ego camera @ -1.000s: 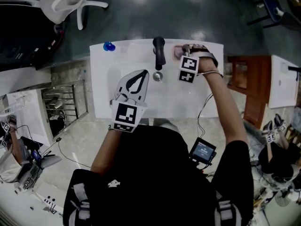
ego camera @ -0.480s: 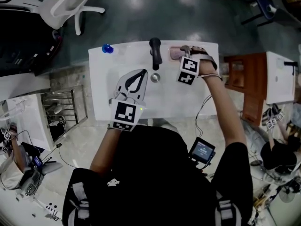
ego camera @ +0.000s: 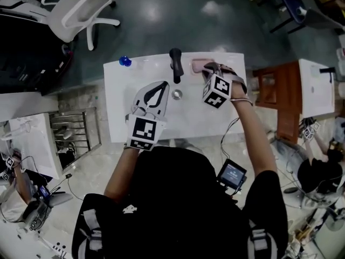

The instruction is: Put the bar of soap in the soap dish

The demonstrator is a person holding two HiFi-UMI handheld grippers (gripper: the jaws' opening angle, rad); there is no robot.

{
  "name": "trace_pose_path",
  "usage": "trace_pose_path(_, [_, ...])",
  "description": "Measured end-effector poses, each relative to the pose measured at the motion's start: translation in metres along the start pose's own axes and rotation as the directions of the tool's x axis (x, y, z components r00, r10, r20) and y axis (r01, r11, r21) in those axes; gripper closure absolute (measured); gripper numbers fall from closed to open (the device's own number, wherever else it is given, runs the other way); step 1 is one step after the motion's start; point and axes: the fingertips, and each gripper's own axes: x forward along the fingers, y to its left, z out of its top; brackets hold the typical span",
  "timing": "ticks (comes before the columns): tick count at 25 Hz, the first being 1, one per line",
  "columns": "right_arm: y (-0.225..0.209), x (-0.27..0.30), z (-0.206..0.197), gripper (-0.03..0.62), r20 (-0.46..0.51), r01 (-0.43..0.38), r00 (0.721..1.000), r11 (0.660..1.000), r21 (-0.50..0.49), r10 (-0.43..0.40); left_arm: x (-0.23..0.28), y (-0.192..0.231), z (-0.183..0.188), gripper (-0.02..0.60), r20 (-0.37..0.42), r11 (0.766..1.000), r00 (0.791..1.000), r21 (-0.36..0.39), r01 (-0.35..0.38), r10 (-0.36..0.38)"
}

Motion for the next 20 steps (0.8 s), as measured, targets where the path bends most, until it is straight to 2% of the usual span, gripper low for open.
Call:
trace_pose_path(6, [-0.003, -0.042, 0.014, 0.548, 0.1, 0.047, 0.993, 0.982, 0.183, -0.066, -0.006, -0.006, 0.013, 0.56, 0.021, 1.0, 1.0, 0.022, 0.008, -0.009])
trace_pose_path(11, [-0.007, -0.084, 0.029, 0.557, 0.195, 0.088, 0.967, 0.936, 0.34, -0.162, -0.013, -0.005, 0.025, 0.56, 0.045, 0.999, 0.999, 0.051, 0.007, -0.009])
trace_pose_path(15, [-0.018, -0.12, 0.046, 0.56, 0.273, 0.11, 0.927, 0.883, 0.457, -0.257, -0.02, 0.002, 0.037, 0.56, 0.064, 0.997, 0.998, 0.073, -0.006, 0.002])
trace_pose_path(20, [-0.04, -0.171, 0.07, 0.56, 0.372, 0.131, 0.842, 0.817, 0.562, -0.391, -0.028, 0.005, 0.059, 0.56, 0.104, 0.994, 0.995, 0.106, -0.017, 0.006])
